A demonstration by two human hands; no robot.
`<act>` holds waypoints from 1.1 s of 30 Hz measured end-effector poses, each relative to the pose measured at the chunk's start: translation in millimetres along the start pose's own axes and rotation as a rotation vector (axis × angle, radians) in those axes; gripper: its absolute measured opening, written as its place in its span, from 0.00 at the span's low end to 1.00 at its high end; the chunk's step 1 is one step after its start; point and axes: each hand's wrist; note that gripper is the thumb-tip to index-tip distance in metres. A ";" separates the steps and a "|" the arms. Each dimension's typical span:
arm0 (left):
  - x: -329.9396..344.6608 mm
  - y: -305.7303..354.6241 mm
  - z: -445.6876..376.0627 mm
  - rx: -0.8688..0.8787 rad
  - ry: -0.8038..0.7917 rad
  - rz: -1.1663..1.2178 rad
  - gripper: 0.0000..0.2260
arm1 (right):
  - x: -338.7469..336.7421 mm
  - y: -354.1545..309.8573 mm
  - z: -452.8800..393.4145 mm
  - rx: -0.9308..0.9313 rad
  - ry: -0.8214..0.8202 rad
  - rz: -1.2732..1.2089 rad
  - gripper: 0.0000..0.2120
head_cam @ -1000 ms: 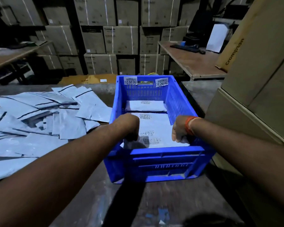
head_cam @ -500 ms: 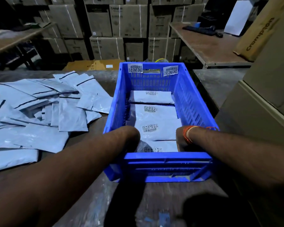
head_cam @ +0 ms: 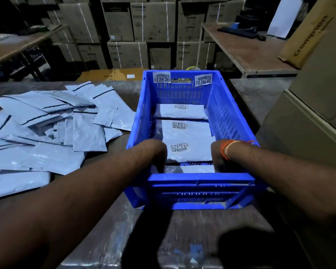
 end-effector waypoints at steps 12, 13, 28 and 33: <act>-53.8 -78.0 87.7 0.092 0.788 0.357 0.09 | -96.5 -47.2 80.8 -0.233 0.696 -0.810 0.05; -51.9 -94.3 94.8 0.075 0.807 0.385 0.08 | -106.6 -59.1 84.8 -0.241 0.740 -0.772 0.06; 57.0 -333.6 135.8 -0.107 0.800 0.400 0.11 | -164.6 -313.6 64.1 -0.296 0.869 -0.687 0.04; 96.9 -359.6 112.2 -0.080 0.697 0.400 0.13 | -140.9 -359.8 21.3 -0.274 0.761 -0.637 0.06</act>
Point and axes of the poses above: each hand's wrist, its own z-axis away from the middle knuckle, its own x-axis out of the palm, y = z × x, and after that the axes turned 1 degree about -z, right-handed
